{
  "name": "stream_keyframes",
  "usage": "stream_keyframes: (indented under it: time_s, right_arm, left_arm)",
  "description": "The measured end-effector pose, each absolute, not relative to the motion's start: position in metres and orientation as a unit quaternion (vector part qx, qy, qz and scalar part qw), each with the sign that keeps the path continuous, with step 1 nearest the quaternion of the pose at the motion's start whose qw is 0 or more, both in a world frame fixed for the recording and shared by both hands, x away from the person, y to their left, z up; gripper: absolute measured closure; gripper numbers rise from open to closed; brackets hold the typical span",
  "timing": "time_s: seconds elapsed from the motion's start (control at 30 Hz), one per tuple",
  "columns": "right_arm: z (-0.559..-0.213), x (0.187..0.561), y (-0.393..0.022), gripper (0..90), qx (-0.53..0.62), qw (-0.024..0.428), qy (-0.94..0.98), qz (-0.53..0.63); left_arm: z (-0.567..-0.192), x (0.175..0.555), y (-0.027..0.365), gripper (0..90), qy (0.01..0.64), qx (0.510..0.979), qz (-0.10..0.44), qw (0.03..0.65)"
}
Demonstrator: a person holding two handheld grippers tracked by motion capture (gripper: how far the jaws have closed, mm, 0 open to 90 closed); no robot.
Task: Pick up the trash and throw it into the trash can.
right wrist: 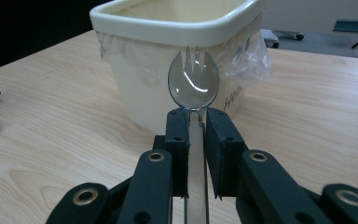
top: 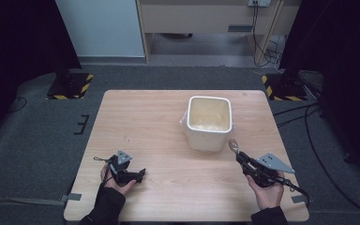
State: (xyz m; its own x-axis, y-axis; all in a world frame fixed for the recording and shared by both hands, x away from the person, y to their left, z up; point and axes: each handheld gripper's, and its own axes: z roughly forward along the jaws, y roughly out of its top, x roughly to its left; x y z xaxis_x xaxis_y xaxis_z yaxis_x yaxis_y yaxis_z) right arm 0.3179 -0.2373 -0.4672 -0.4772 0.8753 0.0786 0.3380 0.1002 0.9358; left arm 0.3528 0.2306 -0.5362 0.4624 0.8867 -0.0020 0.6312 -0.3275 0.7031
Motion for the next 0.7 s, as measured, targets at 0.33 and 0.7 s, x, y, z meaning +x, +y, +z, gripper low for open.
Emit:
stream_keyframes:
  time_s: [0.33,0.7]
  right_arm:
    - [-0.439,0.327,-0.238,79.7,0.432,0.271,0.661,0.551]
    - [-0.411,0.343,-0.239,79.7,0.431,0.281,0.631,0.580]
  left_arm:
    - [-0.536,0.353,0.231,1.7,0.480,0.791,0.196,0.325]
    - [-0.536,0.353,0.231,1.6,0.480,0.791,0.196,0.325]
